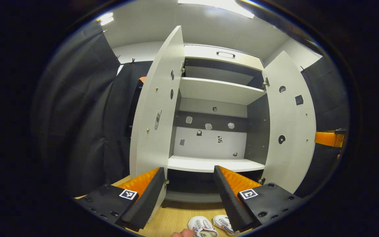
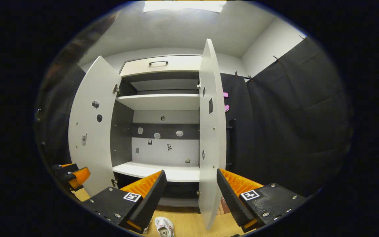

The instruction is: Grab one shoe with the right hand and put it into the shoe cabinet, grab the other shoe with the left hand and put it into the shoe cabinet; then close the right door with the right hand and the left door with the left hand.

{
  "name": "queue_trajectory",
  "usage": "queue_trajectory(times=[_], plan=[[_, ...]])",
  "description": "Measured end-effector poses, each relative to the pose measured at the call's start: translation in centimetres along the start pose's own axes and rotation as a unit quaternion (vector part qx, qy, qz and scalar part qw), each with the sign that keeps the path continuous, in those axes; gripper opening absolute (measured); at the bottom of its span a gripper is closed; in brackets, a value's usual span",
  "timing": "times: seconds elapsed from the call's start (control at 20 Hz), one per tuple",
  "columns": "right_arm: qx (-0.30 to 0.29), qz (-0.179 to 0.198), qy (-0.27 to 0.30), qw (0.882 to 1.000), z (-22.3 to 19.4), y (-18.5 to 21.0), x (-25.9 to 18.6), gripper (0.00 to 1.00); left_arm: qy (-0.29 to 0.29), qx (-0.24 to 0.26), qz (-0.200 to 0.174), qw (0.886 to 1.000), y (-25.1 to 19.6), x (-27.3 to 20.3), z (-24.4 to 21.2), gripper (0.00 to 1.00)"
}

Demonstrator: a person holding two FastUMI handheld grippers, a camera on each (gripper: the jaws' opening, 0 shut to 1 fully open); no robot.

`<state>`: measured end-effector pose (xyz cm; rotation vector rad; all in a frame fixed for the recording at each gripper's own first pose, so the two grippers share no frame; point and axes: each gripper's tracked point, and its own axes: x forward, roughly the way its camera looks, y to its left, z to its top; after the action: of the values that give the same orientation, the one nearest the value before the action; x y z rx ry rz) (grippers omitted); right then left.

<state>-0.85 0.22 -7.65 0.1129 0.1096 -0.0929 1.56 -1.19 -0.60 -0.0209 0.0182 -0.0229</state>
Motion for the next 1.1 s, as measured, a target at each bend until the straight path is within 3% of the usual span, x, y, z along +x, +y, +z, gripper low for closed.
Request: queue_trajectory(times=[0.05,0.3,0.55,0.75,0.85,1.0,1.1], plan=[[0.004,0.004,0.001,1.000,-0.2,0.1,0.1,0.97,-0.001,0.002,0.000,1.000,-0.2,-0.2,0.1,0.99],[0.004,0.039,0.021,0.999,-2.9,2.4,0.3,0.94,0.005,0.011,0.015,1.000,-0.1,-0.6,-0.2,0.96],[0.011,0.082,0.121,0.989,-13.9,6.4,1.0,0.94,0.006,0.018,0.028,0.999,0.5,-1.2,-0.5,0.96],[-0.002,0.098,0.220,0.971,-25.3,7.6,1.9,0.94,0.005,0.019,0.030,0.999,0.7,-1.9,-0.5,0.96],[-0.026,0.115,0.277,0.954,-31.1,7.8,1.6,0.95,0.007,0.019,0.032,0.999,0.8,-2.2,-0.7,0.96],[-0.058,0.149,0.328,0.931,-36.9,8.5,1.0,0.95,0.012,0.018,0.039,0.999,1.3,-2.7,-1.0,0.96],[-0.086,0.149,0.346,0.922,-39.7,8.1,1.7,0.94,0.015,0.019,0.042,0.999,1.4,-3.0,-1.2,0.96]])
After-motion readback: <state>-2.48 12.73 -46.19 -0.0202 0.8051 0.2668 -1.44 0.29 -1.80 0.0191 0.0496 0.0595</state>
